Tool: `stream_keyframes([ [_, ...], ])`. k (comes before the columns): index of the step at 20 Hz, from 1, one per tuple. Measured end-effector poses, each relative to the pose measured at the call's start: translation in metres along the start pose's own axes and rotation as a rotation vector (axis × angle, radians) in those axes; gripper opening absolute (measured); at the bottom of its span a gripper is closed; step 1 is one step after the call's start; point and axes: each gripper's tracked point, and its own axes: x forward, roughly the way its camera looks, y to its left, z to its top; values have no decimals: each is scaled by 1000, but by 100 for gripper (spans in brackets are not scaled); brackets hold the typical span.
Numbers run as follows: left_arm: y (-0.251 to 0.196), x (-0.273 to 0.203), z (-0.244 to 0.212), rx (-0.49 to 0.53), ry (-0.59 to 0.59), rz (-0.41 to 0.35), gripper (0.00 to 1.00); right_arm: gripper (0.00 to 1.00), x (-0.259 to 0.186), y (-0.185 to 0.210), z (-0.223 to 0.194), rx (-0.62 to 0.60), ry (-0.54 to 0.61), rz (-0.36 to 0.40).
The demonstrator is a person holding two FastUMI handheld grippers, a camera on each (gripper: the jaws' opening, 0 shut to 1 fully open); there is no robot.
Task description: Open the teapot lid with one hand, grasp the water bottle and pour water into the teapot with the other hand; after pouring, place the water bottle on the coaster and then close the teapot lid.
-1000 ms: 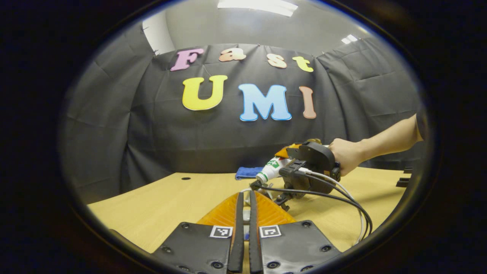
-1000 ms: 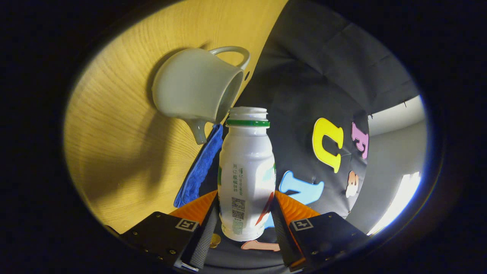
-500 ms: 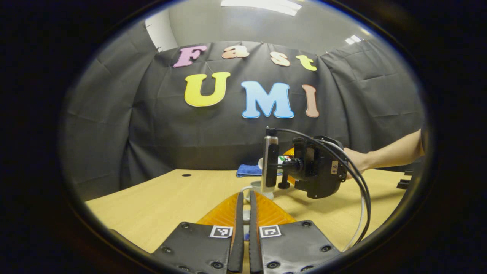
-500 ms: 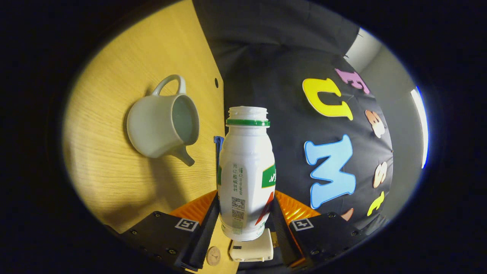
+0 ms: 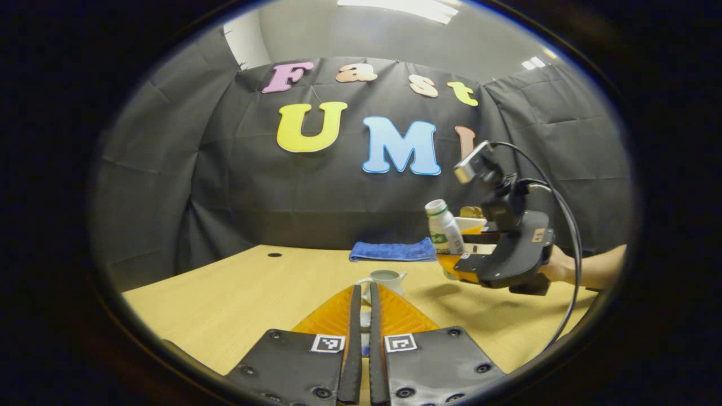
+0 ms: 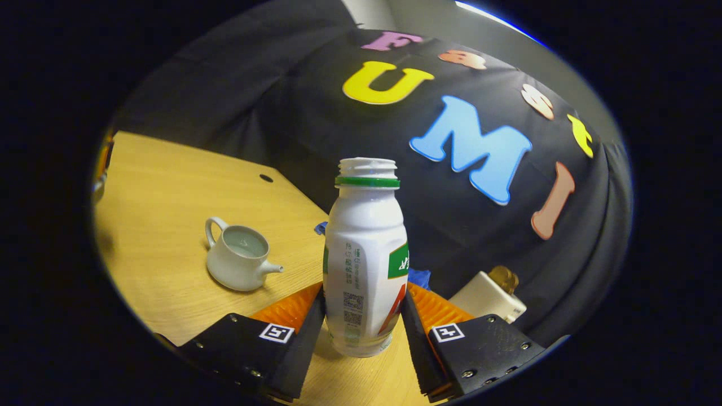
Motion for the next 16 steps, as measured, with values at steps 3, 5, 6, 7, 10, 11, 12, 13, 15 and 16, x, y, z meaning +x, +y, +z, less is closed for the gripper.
stream_keyframes([
  [3,-6,10,12,17,-15,0,16,74,-40,-16,-11,126,-2,-2],
  [5,-14,24,19,30,-26,-9,16,74,-67,-24,-17,194,-20,-2],
  [6,-18,32,23,35,-33,-15,16,74,-80,-27,-16,228,-37,1],
  [7,-23,43,25,39,-33,-22,16,74,-90,-28,-14,252,-51,5],
  [10,-36,75,27,7,-11,-47,12,74,-111,-25,-16,265,-72,44],
  [11,-39,83,31,0,-15,-50,16,74,-117,-27,-18,277,-70,50],
  [12,-41,89,33,2,-18,-48,16,74,-122,-26,-22,300,-67,61],
  [13,-42,97,35,11,-22,-44,16,74,-126,-24,-24,329,-64,77],
  [15,-47,115,38,28,-25,-48,16,74,-127,-22,-27,360,-58,90],
  [16,-49,124,37,27,-23,-57,12,74,-132,-24,-32,358,-57,85],
])
